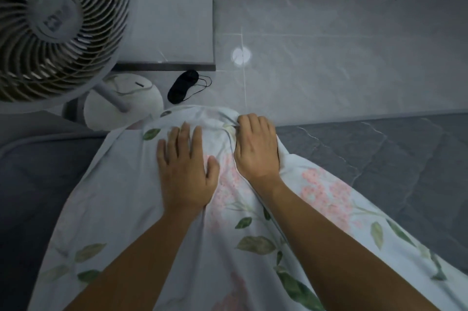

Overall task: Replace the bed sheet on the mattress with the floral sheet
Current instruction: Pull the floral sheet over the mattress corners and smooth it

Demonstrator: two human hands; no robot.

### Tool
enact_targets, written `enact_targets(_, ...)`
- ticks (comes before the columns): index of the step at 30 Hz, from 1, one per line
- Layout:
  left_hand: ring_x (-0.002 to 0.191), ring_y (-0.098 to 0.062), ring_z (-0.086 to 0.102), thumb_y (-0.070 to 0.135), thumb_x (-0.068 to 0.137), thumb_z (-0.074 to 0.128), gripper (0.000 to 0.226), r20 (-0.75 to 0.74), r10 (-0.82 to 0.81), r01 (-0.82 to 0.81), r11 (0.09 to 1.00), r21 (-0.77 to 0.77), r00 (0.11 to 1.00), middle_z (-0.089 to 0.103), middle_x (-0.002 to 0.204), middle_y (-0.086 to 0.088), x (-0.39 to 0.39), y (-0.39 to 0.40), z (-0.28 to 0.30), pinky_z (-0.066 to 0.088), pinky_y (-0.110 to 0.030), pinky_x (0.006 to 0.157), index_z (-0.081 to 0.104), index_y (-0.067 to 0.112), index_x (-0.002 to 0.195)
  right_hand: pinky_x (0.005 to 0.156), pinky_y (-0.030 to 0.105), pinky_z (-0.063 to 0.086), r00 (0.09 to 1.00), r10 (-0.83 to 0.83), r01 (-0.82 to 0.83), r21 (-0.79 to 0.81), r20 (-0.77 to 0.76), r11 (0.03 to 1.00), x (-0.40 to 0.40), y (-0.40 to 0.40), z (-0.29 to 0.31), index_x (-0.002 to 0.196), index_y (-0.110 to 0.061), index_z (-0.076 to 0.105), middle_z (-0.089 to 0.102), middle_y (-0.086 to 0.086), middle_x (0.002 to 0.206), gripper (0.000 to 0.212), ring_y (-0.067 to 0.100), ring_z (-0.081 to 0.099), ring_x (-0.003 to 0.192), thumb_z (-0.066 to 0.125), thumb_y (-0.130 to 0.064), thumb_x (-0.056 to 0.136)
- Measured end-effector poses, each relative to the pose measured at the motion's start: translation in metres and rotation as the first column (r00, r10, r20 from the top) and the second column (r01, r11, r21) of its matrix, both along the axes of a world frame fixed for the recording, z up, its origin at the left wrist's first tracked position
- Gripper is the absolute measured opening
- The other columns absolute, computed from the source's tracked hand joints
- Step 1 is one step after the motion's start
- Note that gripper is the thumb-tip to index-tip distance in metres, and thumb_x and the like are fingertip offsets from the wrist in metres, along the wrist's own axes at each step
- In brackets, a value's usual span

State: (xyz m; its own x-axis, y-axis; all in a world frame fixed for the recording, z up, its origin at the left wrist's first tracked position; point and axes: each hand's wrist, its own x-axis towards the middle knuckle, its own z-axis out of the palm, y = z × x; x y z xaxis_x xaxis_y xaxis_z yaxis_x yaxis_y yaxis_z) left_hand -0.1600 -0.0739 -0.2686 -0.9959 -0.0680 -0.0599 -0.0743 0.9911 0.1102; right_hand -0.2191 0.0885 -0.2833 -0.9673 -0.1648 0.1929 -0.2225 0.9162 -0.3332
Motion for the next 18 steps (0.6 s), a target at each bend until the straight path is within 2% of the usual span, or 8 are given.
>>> enact_targets(4,0.152,-0.037,0.027,0.043,0.094,0.043,0.07,0.005,0.007,-0.007,1.0,-0.013,1.0,0.033,0.164,-0.015,0.0,0.001,0.0,0.016,-0.057,0.124,0.035,0.014,0.157,0.089,0.043,0.043,0.998,-0.011,0.015,-0.076,0.062,0.997,0.0,0.0,0.01,0.1,-0.012,0.054,0.051,0.006,0.099,0.008,0.024,0.046,0.088,0.053,-0.009,0.093)
enact_targets(7,0.151,-0.038,0.028,0.043,0.093,0.043,0.07,-0.025,0.009,-0.01,1.0,-0.019,1.0,0.034,0.163,-0.015,0.0,0.001,-0.002,0.017,-0.057,0.124,0.035,0.014,0.157,0.093,0.042,0.043,0.992,-0.046,0.062,-0.144,0.116,0.988,0.004,0.001,0.029,0.107,-0.013,0.058,0.052,0.006,0.113,0.02,0.024,0.048,0.1,0.057,-0.013,0.087)
enact_targets(9,0.15,-0.038,0.029,0.043,0.093,0.044,0.071,-0.038,0.015,-0.015,1.0,-0.018,0.999,0.035,0.162,-0.015,-0.001,0.002,-0.003,0.017,-0.056,0.124,0.036,0.013,0.156,0.092,0.041,0.04,0.988,-0.09,0.099,-0.072,0.129,0.992,0.017,0.003,0.047,0.112,-0.017,0.059,0.051,0.005,0.12,0.031,0.024,0.047,0.107,0.06,-0.021,0.081)
enact_targets(12,0.149,-0.038,0.031,0.042,0.091,0.045,0.072,-0.057,0.026,-0.027,1.0,-0.004,0.998,0.036,0.162,-0.015,-0.002,0.004,-0.005,0.018,-0.057,0.123,0.037,0.013,0.156,0.083,0.041,0.039,0.968,-0.154,0.145,0.058,0.197,0.988,0.046,0.01,0.061,0.11,-0.02,0.056,0.052,0.002,0.11,0.035,0.023,0.047,0.1,0.061,-0.034,0.079)
enact_targets(14,0.149,-0.038,0.031,0.042,0.091,0.045,0.071,-0.071,0.022,-0.022,1.0,0.001,0.997,0.037,0.161,-0.015,-0.002,0.004,-0.006,0.017,-0.056,0.123,0.038,0.013,0.156,0.083,0.041,0.042,0.951,-0.172,0.141,0.135,0.256,0.981,0.059,0.017,0.058,0.108,-0.019,0.054,0.053,0.002,0.105,0.033,0.024,0.049,0.096,0.061,-0.037,0.081)
enact_targets(16,0.149,-0.038,0.032,0.042,0.091,0.044,0.071,-0.082,0.022,-0.022,1.0,-0.005,0.996,0.037,0.161,-0.016,-0.001,0.002,-0.007,0.017,-0.056,0.123,0.038,0.012,0.155,0.08,0.041,0.043,0.947,-0.144,0.107,0.14,0.286,0.984,0.062,0.022,0.056,0.103,-0.018,0.056,0.054,0.003,0.101,0.025,0.026,0.052,0.094,0.049,-0.029,0.082)
enact_targets(18,0.149,-0.039,0.032,0.042,0.091,0.044,0.07,-0.093,0.02,-0.021,1.0,-0.013,0.995,0.037,0.161,-0.016,-0.001,0.002,-0.008,0.017,-0.056,0.123,0.039,0.012,0.155,0.07,0.039,0.041,0.951,-0.122,0.11,0.056,0.284,0.992,0.058,0.025,0.06,0.099,-0.015,0.056,0.056,0.005,0.097,0.037,0.028,0.053,0.088,0.029,-0.024,0.076)
